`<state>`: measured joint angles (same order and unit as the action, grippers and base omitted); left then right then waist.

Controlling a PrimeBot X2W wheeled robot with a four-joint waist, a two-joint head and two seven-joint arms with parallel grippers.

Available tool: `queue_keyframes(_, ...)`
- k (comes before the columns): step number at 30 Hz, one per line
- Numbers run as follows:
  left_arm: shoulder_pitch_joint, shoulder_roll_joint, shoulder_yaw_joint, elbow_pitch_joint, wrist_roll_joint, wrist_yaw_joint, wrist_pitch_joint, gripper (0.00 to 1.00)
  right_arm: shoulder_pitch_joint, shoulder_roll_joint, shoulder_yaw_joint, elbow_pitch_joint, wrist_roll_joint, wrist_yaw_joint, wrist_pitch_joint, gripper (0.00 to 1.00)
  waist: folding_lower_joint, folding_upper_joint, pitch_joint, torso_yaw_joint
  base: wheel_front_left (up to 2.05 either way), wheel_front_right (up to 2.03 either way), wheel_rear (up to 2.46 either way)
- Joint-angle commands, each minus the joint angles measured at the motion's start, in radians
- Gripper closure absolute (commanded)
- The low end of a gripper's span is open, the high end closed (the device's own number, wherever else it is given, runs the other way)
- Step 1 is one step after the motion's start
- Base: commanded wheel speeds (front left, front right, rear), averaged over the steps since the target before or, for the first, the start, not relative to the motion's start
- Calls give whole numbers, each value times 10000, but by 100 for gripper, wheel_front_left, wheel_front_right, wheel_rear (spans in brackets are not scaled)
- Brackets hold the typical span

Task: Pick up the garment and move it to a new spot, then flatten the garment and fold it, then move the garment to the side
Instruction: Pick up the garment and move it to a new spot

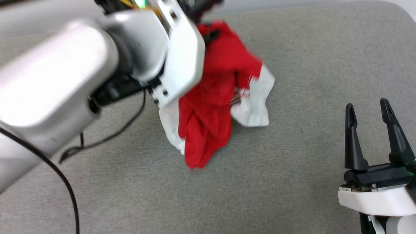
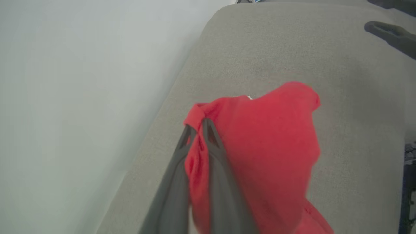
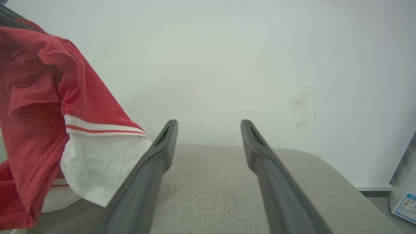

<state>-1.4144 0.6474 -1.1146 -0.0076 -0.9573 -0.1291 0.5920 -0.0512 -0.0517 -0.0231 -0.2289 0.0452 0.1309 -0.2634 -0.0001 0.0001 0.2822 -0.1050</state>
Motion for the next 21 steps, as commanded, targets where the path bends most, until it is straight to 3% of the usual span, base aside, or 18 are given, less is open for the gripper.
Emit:
queue_keyframes(1,296,-93,-242,113,-68,2,-125,100,-142,25,17,16,67,-3,-19,0,1,-1,257,-205,0,0,0)
queue_keyframes(8,1660,-470,-1370,1124,-285,2,-716,100,-417,25,125,88,143,-3,-19,0,1,-1,943,-567,0,0,0)
queue_keyframes(18,3555,-934,-1668,2958,-2,2,-1587,100,-472,24,86,321,145,-3,-21,0,1,-1,1193,-754,0,0,0)
queue_keyframes(19,3607,-1017,-1673,3009,-37,2,-1741,63,-425,24,68,350,119,-3,-19,0,1,-1,1130,-704,0,0,0)
queue_keyframes(20,3559,-1064,-1671,3042,19,2,-1962,0,-391,24,78,374,87,-3,-19,0,1,-1,1060,-656,0,0,0)
queue_keyframes(21,3471,-1088,-1665,3099,63,2,-2233,0,-366,24,79,393,65,-3,-21,0,1,-1,974,-603,0,0,0)
